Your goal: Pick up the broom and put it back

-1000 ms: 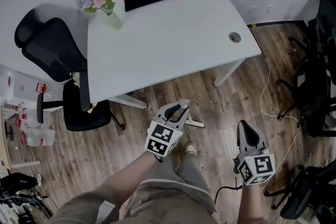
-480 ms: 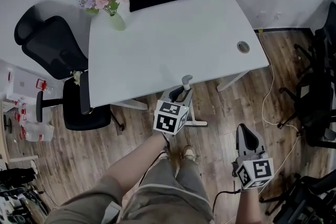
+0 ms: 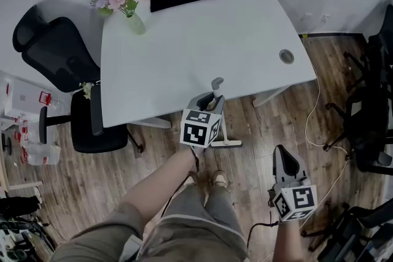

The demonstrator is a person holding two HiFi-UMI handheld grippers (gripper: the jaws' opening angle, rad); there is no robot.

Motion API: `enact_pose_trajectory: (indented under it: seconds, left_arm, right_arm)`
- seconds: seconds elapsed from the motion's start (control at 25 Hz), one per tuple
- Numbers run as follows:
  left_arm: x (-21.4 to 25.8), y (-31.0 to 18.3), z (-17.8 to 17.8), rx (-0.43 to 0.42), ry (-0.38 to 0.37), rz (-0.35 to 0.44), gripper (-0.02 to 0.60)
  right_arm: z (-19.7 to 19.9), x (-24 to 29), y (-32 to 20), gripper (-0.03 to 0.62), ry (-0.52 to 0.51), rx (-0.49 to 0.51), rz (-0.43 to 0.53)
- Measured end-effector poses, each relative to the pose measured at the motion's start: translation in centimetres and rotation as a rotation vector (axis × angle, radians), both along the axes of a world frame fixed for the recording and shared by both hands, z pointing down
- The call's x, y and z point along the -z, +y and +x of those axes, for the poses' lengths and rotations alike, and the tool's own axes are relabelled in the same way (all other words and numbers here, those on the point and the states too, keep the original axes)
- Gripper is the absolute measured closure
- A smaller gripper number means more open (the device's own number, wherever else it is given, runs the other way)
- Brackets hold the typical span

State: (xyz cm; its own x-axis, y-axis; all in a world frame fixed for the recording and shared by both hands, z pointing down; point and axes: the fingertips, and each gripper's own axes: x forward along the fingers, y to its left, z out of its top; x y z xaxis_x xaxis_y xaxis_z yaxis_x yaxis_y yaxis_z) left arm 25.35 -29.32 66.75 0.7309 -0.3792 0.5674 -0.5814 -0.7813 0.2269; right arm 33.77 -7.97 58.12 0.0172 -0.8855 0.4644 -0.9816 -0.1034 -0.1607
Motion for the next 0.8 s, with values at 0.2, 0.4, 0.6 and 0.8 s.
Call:
enact_pose_trajectory:
  seconds: [0.2,0.4,0.6,0.8]
  left_arm:
    - [-0.1,0.1,-0.4,-0.022,-0.010,-0.006,0.427]
    - [0.9,1.2,-2.2,-0.013,0.015,-0.040,0.413]
    - [4.9,1.5,-4.9,0.001,0.037,-0.001,0.413]
    - [11.3,1.4,-8.3,0.012,0.088,0.054,0.414]
  right_arm:
    - [-0.6,-0.3,-0.3,0.560,0.015,0.007,-0.010]
    - [-1.3,1.1,-0.6,0.560,0.028,0.019,0.002]
    - [-2.4,4.7,-1.4,0.560,0.050,0.044,0.044]
    - [-4.0,9.8,-2.5,0.560,0.076,0.071,0.108]
